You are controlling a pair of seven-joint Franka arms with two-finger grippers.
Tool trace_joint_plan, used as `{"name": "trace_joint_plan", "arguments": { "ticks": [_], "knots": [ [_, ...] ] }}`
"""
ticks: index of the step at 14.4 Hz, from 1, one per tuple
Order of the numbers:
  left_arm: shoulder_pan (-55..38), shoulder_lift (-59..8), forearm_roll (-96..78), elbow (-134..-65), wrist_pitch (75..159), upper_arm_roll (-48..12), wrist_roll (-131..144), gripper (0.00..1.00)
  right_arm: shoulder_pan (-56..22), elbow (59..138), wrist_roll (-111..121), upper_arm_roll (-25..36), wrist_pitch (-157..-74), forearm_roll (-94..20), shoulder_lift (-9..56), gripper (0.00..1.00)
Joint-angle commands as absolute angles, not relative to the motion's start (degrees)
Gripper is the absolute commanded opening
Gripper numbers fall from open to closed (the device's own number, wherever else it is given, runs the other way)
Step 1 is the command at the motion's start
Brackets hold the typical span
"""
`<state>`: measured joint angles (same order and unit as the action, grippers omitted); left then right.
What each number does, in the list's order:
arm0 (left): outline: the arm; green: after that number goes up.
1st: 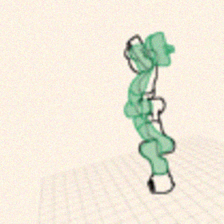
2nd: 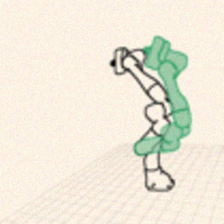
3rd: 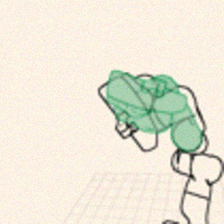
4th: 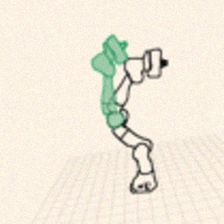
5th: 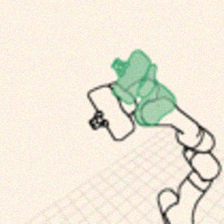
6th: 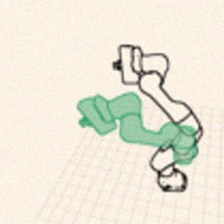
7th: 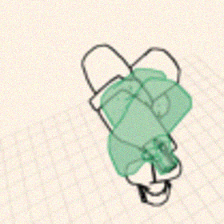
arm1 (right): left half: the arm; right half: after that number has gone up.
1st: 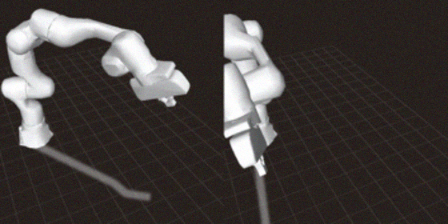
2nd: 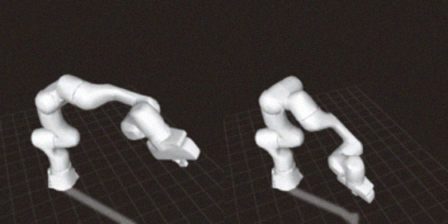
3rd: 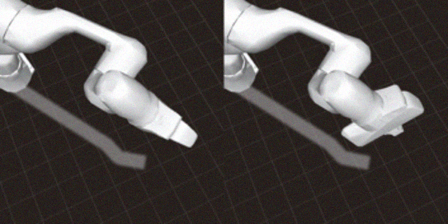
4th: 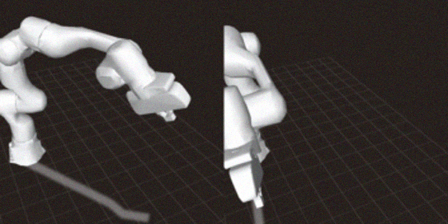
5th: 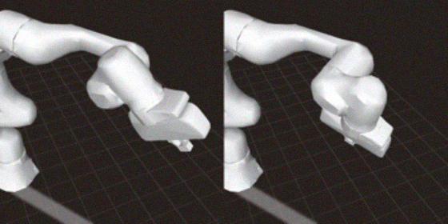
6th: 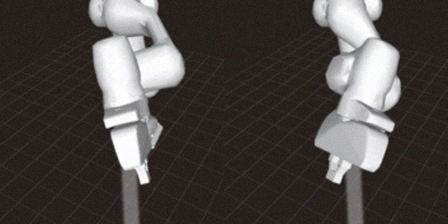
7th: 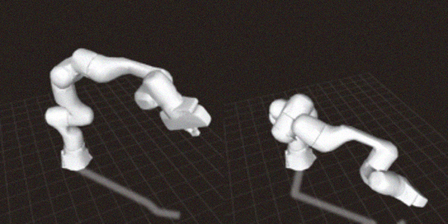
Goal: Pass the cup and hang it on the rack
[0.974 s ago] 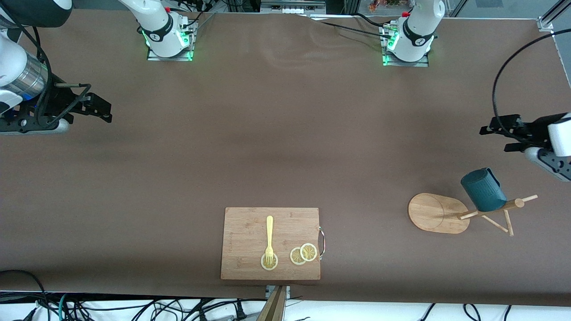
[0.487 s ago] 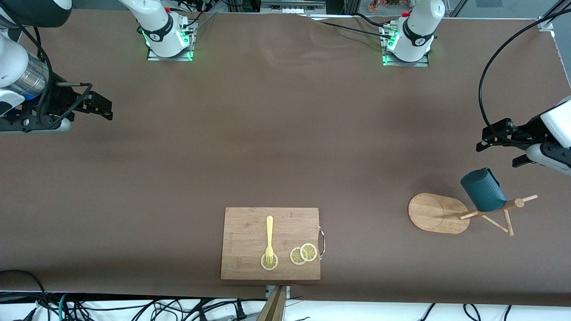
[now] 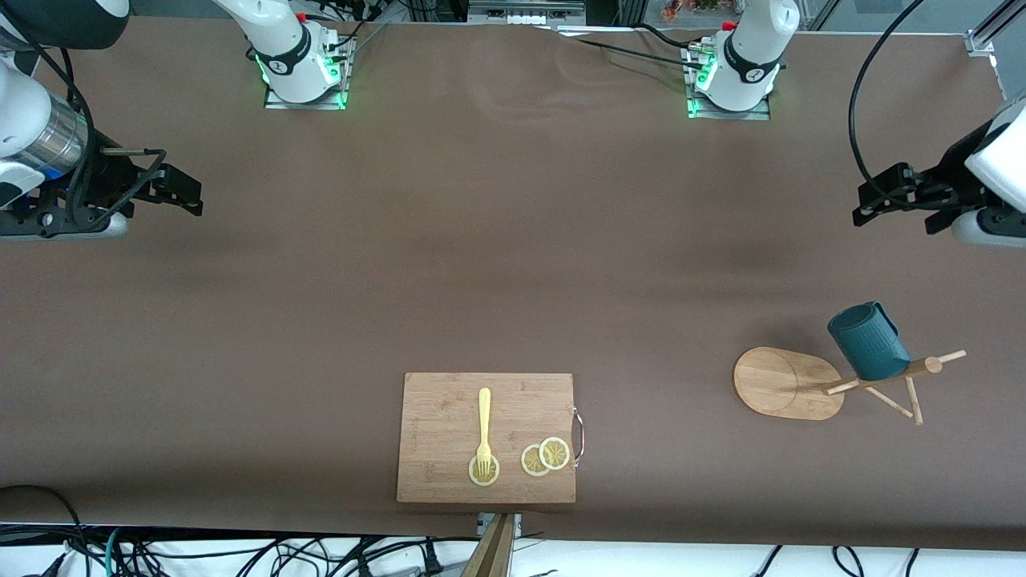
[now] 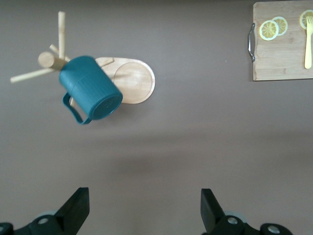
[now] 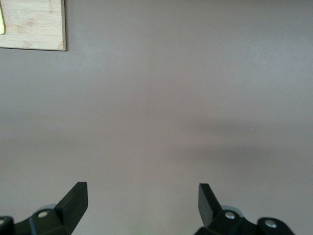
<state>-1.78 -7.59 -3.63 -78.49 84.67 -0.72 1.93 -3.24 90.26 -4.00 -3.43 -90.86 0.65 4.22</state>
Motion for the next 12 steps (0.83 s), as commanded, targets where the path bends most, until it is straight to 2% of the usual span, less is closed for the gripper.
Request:
{"name": "trace_joint_plan", "arguments": {
  "ticks": [1, 7, 10, 12],
  "knots": [
    [-1.93, -7.99, -2.81, -78.76, 83.76, -0.09, 2.99, 1.00, -2.64, 89.38, -4.04, -3.78, -90.00, -0.26, 4.39, 1.00],
    [-3.07, -7.03, -2.20, -79.63, 83.41, 0.09, 0.09, 1.00, -2.72, 89.38, -3.96, -3.78, -90.00, -0.26, 4.39, 1.00],
    [-2.55, -3.79, -2.20, -84.27, 83.58, 0.09, 0.09, 1.00, -2.72, 89.38, -3.96, -3.78, -90.00, -0.26, 4.39, 1.00],
    [-2.37, -3.78, -2.20, -84.38, 83.58, 0.09, -0.09, 1.00, -2.64, 89.38, -3.96, -3.78, -90.00, -0.26, 4.39, 1.00]
  ]
}}
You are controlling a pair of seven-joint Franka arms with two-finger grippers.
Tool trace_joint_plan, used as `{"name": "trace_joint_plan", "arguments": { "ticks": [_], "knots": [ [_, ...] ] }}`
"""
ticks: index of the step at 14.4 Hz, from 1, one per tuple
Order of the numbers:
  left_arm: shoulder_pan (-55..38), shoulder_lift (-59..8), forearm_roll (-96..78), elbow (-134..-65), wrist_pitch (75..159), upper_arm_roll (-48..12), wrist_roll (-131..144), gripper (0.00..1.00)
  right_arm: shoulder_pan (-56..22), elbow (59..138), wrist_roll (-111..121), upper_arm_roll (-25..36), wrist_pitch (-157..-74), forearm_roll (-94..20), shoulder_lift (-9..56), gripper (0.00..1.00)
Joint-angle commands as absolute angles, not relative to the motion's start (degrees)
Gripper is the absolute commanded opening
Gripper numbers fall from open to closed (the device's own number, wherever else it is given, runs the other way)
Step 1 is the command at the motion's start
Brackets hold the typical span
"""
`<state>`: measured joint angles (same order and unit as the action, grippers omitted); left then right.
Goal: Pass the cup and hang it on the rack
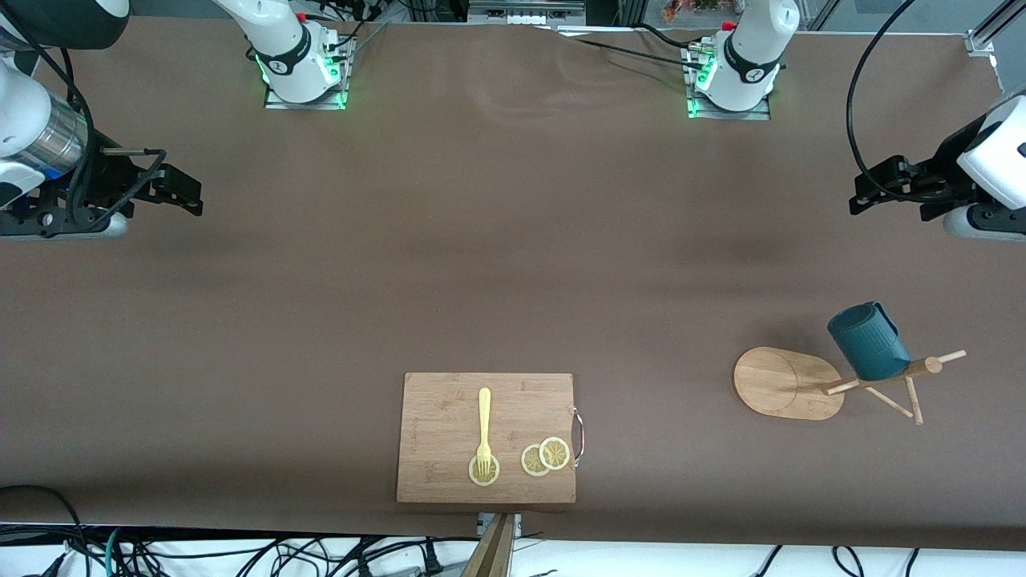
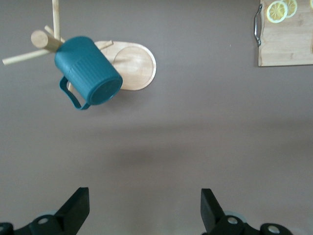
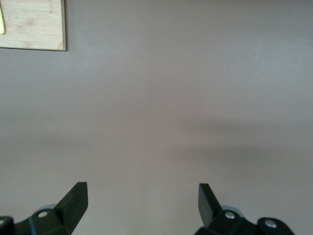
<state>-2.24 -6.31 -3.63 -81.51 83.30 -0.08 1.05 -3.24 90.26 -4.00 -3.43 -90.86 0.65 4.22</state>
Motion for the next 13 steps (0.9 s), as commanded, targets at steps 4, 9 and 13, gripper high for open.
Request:
{"name": "trace_joint_plan", "arguments": {
  "ticks": [4, 9, 13],
  "knots": [
    [-2.46, -5.36, -2.11, -82.98, 83.41, -0.26, 0.00, 1.00, -2.64, 89.38, -3.96, -3.78, -90.00, -0.26, 4.39, 1.00],
    [-2.90, -5.98, -1.93, -81.83, 83.06, -0.26, 0.00, 1.00, -2.64, 89.38, -3.96, -3.78, -90.00, -0.26, 4.39, 1.00],
    [-2.90, -7.12, -1.85, -80.51, 82.18, -0.35, -0.09, 1.00, -2.72, 89.38, -3.96, -3.78, -90.00, -0.26, 4.39, 1.00]
  ]
}}
